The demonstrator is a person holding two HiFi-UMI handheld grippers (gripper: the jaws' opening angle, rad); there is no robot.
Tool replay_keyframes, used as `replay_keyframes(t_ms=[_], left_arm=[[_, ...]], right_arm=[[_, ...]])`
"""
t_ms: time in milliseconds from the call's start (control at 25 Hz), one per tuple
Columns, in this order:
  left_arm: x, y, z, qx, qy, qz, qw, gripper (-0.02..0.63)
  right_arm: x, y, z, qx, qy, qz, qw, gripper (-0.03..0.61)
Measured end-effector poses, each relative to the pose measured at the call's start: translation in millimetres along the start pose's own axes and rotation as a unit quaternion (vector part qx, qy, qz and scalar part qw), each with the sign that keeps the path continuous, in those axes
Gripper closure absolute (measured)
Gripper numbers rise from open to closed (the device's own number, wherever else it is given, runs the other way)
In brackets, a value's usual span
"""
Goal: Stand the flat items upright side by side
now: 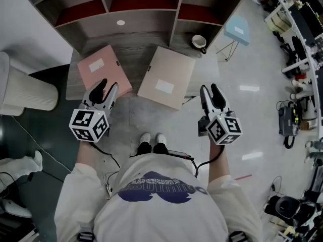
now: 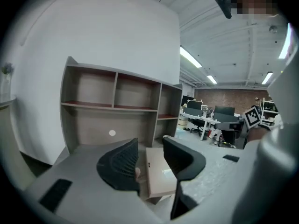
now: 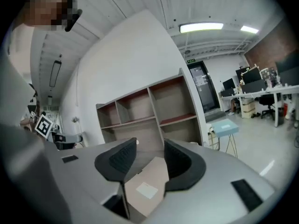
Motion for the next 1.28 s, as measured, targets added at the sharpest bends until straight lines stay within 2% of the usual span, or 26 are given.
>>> replay_keyframes(t_ms=[200, 400, 480, 600, 720, 920, 1080, 1280], left_arm=[[9.4, -23.6, -23.7, -0.074, -0.04, 0.013, 0.9963, 0.392], [19.3, -51.6, -66.5, -0.162, -0.064, 0.016, 0.9845, 0.376], [22.1, -64.4, -91.3, -0.206, -0.071, 0.004, 0.976, 0.373], [22.6, -82.9, -131.8, -0.277, -0.076, -0.023, 0.9576, 0.363], [16.8, -101.4, -173.0, -0.329, -0.071, -0.036, 0.9411, 0.352], [3.8, -135.9, -224.1, -0.395, -0.071, -0.028, 0.9154, 0.333], [-6.4, -153.6, -250.5, -0.435, -0.083, -0.04, 0.8958, 0.328], [-16.2, -162.7, -269.3, -0.465, -0.109, -0.034, 0.8776, 0.328]], right_arm=[[15.7, -22.2, 7.3, -0.04, 0.016, -0.041, 0.998, 0.339], [24.9, -47.2, -0.4, -0.102, 0.028, -0.048, 0.993, 0.313], [24.6, -58.2, -6.3, -0.135, 0.03, -0.042, 0.989, 0.307], [18.5, -71.6, -17.7, -0.179, 0.027, -0.042, 0.983, 0.296], [11.0, -80.9, -33.3, -0.213, 0.021, -0.04, 0.976, 0.29], [3.3, -93.3, -50.3, -0.235, -0.008, -0.069, 0.97, 0.282], [1.7, -105.9, -56.3, -0.252, -0.027, -0.088, 0.963, 0.269], [2.1, -127.4, -56.7, -0.272, -0.049, -0.121, 0.953, 0.264]])
Point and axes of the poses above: the fingertips, and each gripper's own axes: z backward along the fingers, x to its right, y out of its top, the point moved 10 cm from there along z, backward along the fingers, and after that the axes turned 6 degrees about z, right-handed, at the moved point
